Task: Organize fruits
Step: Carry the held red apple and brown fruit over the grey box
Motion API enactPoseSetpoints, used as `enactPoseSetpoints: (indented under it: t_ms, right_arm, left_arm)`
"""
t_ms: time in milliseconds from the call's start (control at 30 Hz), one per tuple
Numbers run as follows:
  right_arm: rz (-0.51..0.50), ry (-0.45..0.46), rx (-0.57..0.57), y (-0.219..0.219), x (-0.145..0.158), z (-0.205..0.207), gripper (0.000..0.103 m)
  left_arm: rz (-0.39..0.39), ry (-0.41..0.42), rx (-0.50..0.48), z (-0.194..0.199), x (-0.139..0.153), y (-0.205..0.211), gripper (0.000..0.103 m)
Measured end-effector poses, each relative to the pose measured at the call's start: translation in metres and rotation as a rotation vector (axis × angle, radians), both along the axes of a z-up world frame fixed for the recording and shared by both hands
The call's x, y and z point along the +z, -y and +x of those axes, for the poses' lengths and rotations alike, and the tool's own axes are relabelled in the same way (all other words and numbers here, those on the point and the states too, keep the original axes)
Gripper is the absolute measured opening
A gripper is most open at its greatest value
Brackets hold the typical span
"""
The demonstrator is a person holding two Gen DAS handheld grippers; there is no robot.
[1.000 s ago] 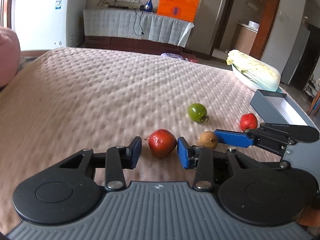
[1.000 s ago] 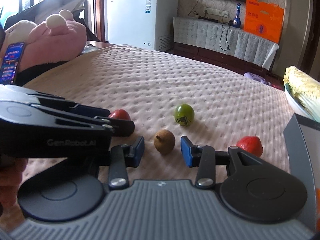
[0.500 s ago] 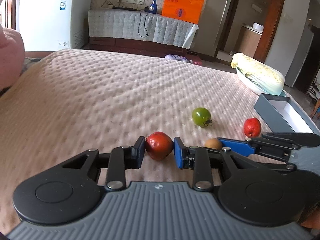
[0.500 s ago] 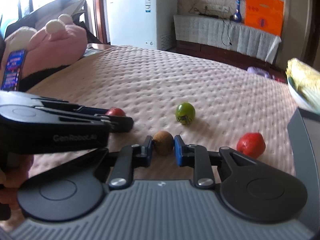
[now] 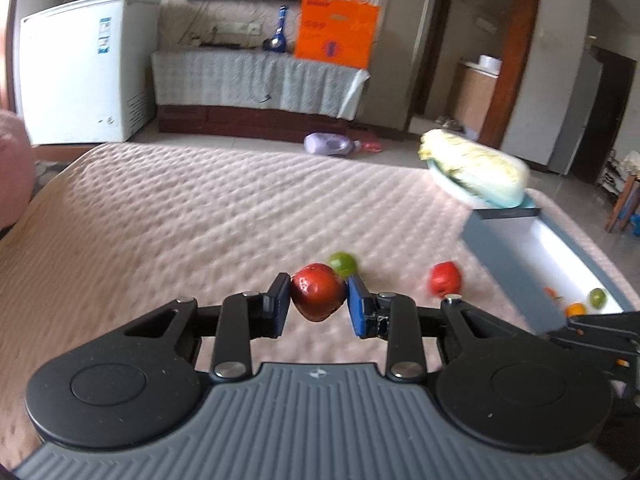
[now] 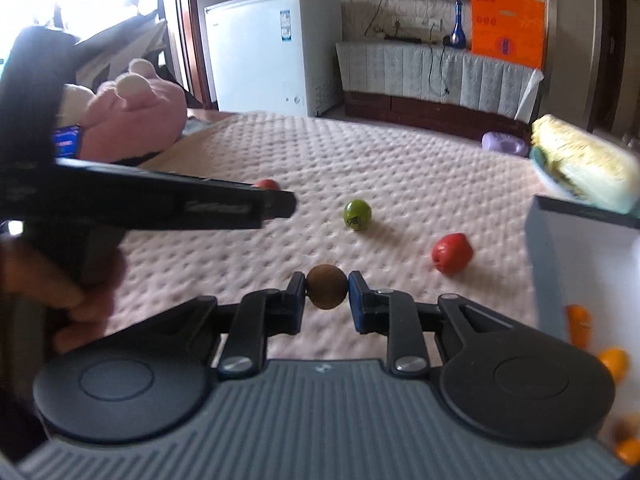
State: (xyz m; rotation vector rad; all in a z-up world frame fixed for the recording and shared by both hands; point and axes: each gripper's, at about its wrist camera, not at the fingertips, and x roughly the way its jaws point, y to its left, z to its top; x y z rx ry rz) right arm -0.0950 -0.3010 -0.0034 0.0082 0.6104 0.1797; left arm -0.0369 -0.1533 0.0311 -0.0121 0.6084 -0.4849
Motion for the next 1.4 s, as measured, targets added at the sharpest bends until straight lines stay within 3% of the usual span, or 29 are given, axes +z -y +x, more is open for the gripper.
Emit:
enactPoseSetpoints:
  t_ms: [367,633,867,1400]
  right_arm:
    - [-0.002,0.053,-0.169,0.074,0.042,-0.077,0.026]
    - [-0.023,0.001,-0.32,0.128,0.024,-0.095,0.026]
    - [0.002,-0.029,-0.349,0.148,0.012,-0.101,0.026]
    - [0.005,-0.05,-0.337,0.149,0.006,-0.103,0.026]
  left_arm:
    - [-0.055,0.045,-0.153,-0.03,0.021,0.083,0.036]
    - [-0.073,0.036,-0.248,-0.05,0.018,0.148,0.036]
    - [-0.088,0.023,-0.294,-0.057,0.014,0.183,0.036]
    - [-0.085,-0.005,-0.33,-0.057,-0.001,0.227,0.036]
